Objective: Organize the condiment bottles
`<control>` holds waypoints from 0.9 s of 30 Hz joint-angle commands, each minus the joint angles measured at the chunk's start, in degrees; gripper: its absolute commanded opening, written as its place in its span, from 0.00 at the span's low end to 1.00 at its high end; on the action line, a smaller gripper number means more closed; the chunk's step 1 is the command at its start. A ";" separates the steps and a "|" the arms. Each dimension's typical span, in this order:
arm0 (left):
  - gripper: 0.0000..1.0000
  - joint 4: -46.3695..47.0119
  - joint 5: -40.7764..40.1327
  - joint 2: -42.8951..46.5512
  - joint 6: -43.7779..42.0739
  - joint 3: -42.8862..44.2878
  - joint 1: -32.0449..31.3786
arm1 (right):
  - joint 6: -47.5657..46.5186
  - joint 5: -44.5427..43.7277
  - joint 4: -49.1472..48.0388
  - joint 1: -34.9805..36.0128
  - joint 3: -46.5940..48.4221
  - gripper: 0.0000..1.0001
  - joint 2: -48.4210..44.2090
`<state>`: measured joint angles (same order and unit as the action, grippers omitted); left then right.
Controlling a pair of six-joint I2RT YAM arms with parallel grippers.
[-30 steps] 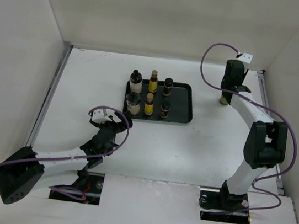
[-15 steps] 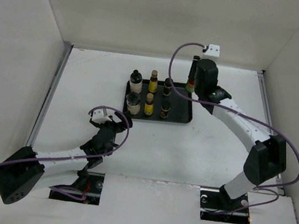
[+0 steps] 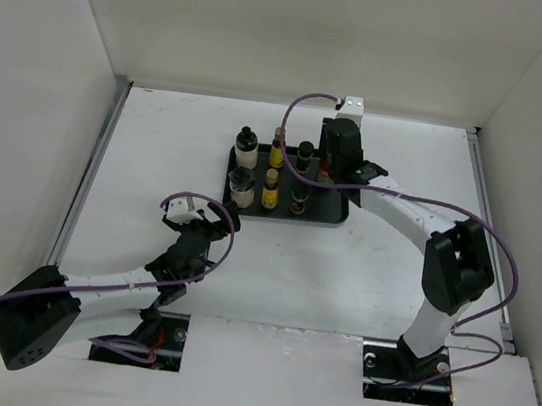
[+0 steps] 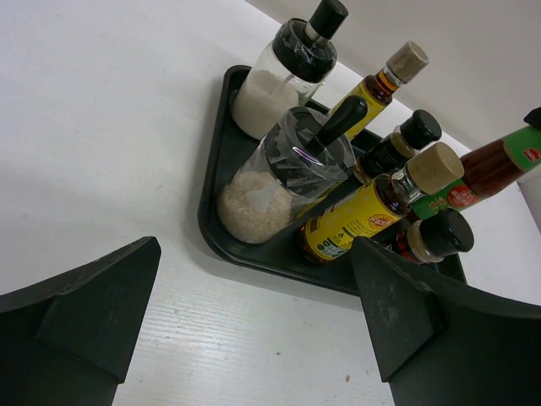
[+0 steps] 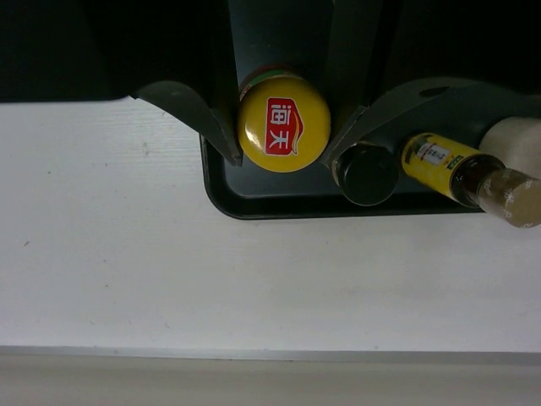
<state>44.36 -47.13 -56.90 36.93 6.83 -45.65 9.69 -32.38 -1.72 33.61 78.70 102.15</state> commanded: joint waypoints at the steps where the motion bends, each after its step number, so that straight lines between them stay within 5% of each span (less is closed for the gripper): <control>1: 1.00 2.31 0.38 0.48 0.60 1.52 -0.01 | 1.47 -2.51 -9.62 0.80 0.24 0.28 -2.48; 11: 1.00 2.31 0.90 -0.31 0.69 1.78 0.08 | 3.14 -2.95 -10.76 1.24 -5.04 0.34 -2.48; 24: 1.00 1.70 0.99 0.83 0.08 2.40 0.34 | 2.88 -2.07 -11.29 2.91 -6.79 1.00 -13.54; 27: 1.00 0.73 1.78 0.83 -0.54 3.27 0.26 | 3.49 -2.77 -12.25 3.09 -10.65 1.00 -20.03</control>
<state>44.16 -46.30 -57.06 36.86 7.27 -45.65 12.40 -34.22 -9.34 36.05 70.28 89.52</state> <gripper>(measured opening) 0.997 0.997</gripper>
